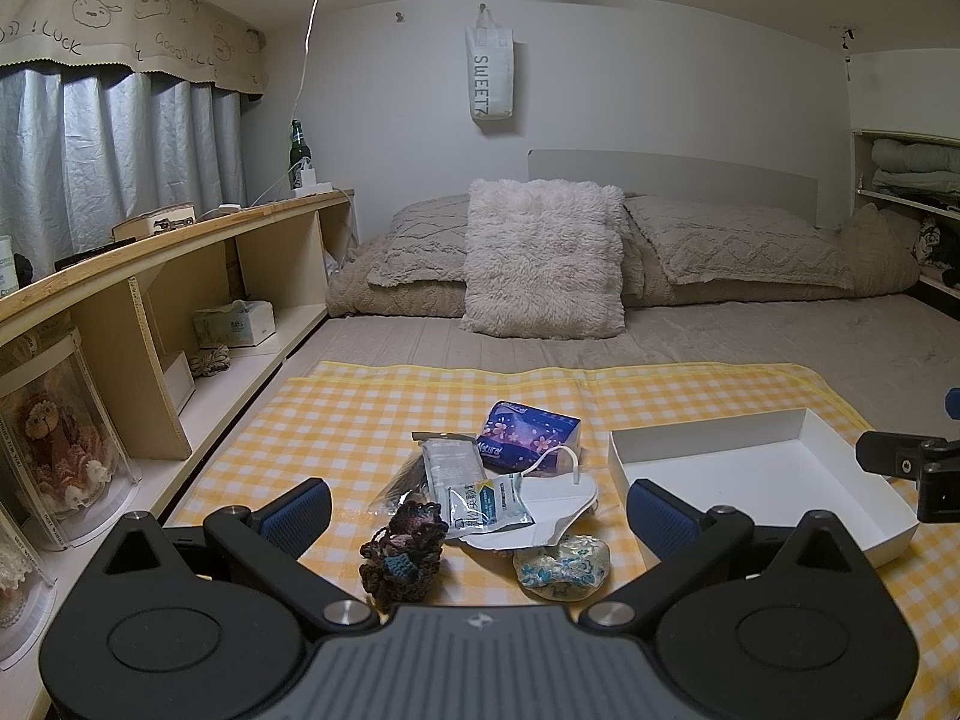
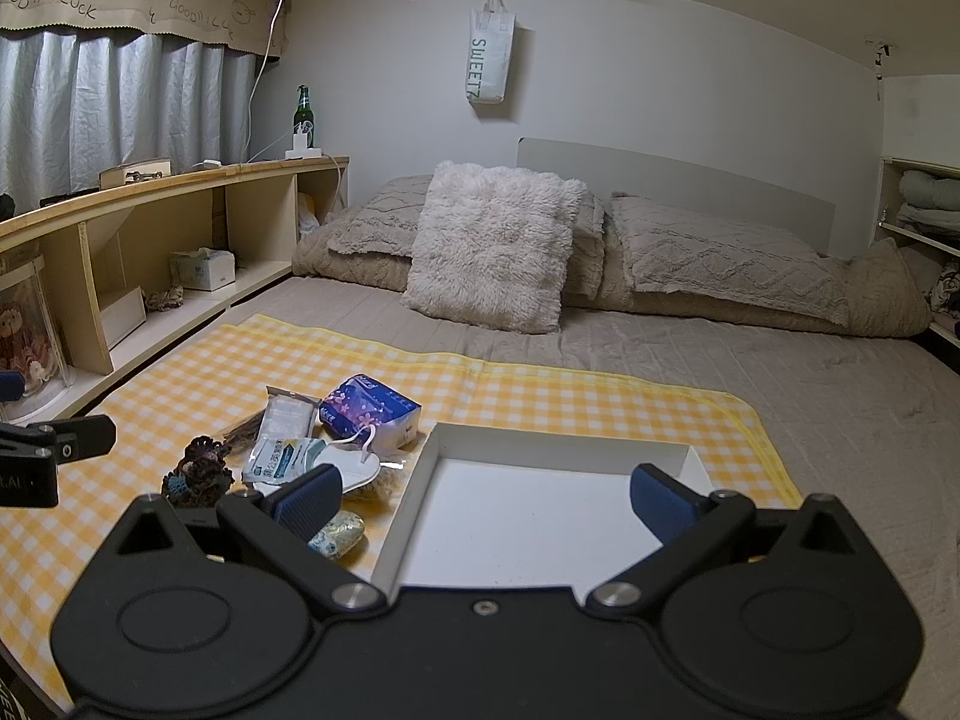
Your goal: Organize soft objects
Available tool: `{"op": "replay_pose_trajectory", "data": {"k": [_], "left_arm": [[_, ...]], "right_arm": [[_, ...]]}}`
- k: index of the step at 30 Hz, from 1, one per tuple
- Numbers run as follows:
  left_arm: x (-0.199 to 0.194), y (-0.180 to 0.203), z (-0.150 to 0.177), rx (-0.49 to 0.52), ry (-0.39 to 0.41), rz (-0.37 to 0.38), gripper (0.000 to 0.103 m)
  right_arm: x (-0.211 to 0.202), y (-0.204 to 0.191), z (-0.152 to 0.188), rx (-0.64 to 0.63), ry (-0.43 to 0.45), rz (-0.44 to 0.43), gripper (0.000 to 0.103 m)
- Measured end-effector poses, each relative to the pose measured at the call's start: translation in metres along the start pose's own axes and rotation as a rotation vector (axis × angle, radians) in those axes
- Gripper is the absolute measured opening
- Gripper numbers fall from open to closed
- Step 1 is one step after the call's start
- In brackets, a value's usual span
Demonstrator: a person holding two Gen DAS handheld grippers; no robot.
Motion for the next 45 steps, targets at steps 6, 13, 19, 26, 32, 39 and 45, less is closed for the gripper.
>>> {"op": "replay_pose_trajectory", "data": {"k": [6, 13, 19, 26, 32, 39, 45], "left_arm": [[0.0, -0.001, 0.0, 0.0, 0.0, 0.0, 0.103], [0.0, 0.0, 0.0, 0.001, 0.0, 0.0, 0.103], [0.001, 0.003, 0.002, 0.0, -0.003, -0.009, 0.103], [-0.006, -0.003, -0.003, 0.005, 0.029, -0.011, 0.103], [-0.01, -0.009, -0.01, 0.03, 0.066, -0.034, 0.103], [-0.008, -0.015, -0.038, 0.036, 0.125, -0.047, 0.103], [0.001, -0.017, -0.079, 0.047, 0.206, -0.089, 0.103]], "right_arm": [[0.0, 0.0, 0.0, -0.001, -0.001, 0.0, 0.103], [0.0, -0.001, 0.0, -0.002, -0.001, 0.0, 0.103], [0.0, 0.001, 0.0, 0.011, 0.006, -0.027, 0.103], [0.0, 0.0, 0.004, 0.014, 0.009, -0.055, 0.103], [-0.007, -0.001, -0.008, 0.022, 0.057, -0.094, 0.103], [0.002, 0.004, -0.045, 0.036, 0.1, -0.089, 0.103], [0.024, -0.001, -0.077, 0.054, 0.092, -0.132, 0.103]]}}
Point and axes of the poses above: each gripper's, at about its wrist camera, not at the fingertips, and x roughly the way its jaws point, y to its right, z to its underside, the point moved 6 cm from there along x, roughly the way its jaws point, and after that the axes turned 12 degrees about -x, right-handed, at the moved point
